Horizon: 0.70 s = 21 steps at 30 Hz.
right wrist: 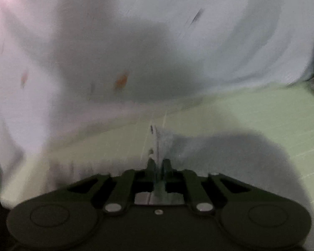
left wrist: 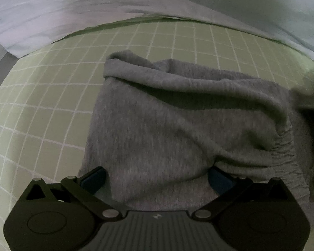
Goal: Fold clothes
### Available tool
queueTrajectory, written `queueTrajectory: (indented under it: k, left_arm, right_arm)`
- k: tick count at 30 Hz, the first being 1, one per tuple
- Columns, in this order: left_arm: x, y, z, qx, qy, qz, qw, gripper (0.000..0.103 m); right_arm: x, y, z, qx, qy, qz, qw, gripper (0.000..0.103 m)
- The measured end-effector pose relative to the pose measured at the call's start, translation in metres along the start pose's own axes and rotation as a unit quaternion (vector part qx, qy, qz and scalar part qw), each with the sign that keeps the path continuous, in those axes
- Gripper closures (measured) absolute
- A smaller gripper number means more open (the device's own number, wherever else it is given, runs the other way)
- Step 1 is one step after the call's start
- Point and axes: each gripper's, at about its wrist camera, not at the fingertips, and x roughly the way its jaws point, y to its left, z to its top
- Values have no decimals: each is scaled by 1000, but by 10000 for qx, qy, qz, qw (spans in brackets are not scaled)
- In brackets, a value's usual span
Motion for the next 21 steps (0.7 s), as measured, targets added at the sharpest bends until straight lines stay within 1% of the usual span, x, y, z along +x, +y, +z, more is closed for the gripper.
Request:
queueTrajectory:
  k: [1, 2, 3, 5, 7, 8, 10, 12, 13, 14, 16, 17, 21]
  left_arm:
    - [0, 0, 0, -26, 7, 15, 10000, 0]
    - [-2, -1, -2, -42, 16, 27, 10000, 0]
    - [-4, -3, -3, -57, 25, 39, 10000, 0]
    - [-6, -3, -7, -83, 34, 57, 9999, 0]
    - [-6, -1, -10, -113, 27, 76, 9999, 0]
    - [-8, -2, -11, -120, 34, 89, 9999, 0]
    - [-10, -3, -12, -109, 54, 93, 9999, 0]
    - [-14, -3, -13, -91, 54, 66, 9999, 0]
    - [-16, -3, -13, -86, 38, 37, 9999, 0]
    - [-20, -2, -16, -76, 10, 13, 10000, 0]
    - [-28, -3, -22, -53, -54, -23, 10000, 0]
    - [-31, -2, -25, -49, -76, -28, 10000, 0]
    - [-39, 2, -37, -47, -81, -98, 9999, 0]
  right_arm:
    - [3, 1, -3, -110, 102, -44, 9999, 70]
    - [6, 2, -6, -220, 204, -89, 9995, 65]
    - [10, 3, -10, -329, 306, -133, 9989, 64]
    - [16, 6, -16, -549, 509, -222, 9970, 53]
    - [21, 8, -23, -768, 700, -316, 9941, 51]
    - [14, 8, -24, -878, 687, -413, 9929, 51]
    - [1, 11, -29, -1029, 660, -480, 9913, 52]
    - [-9, 18, -33, -1143, 667, -453, 9902, 53]
    - [-14, 20, -37, -1203, 716, -397, 9894, 57]
    - [-17, 25, -42, -1300, 816, -337, 9876, 66]
    - [-24, 34, -54, -1465, 1034, -188, 9836, 81]
    - [-25, 37, -58, -1487, 1143, -97, 9822, 85]
    - [-26, 41, -71, -1377, 1476, -121, 9793, 86]
